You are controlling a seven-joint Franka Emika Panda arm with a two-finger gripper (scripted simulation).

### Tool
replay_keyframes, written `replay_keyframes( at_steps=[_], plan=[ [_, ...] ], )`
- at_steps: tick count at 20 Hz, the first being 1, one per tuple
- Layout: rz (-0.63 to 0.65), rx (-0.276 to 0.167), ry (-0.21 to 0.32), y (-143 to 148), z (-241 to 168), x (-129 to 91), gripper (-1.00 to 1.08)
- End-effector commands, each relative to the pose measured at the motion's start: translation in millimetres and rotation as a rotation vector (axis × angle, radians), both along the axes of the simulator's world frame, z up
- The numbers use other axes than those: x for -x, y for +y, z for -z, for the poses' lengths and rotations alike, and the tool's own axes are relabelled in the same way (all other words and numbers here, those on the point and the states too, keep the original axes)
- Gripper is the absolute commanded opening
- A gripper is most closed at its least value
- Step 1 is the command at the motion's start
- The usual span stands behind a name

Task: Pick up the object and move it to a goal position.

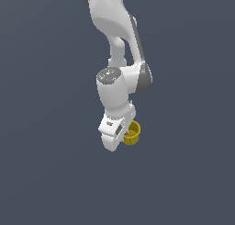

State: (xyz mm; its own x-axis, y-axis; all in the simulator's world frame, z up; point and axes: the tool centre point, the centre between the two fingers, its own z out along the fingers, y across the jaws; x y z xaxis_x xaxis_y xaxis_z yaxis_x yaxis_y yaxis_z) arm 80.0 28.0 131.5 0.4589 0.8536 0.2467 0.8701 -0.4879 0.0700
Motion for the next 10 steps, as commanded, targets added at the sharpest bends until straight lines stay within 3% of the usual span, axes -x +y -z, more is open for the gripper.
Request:
replay_keyframes(
  at_steps=[1, 10],
  plan=[
    [-0.037, -0.015, -0.051, -3, -15, -10, -1.0],
    [-0.16, -0.07, -0.206, -11, -63, -36, -1.0]
  ],
)
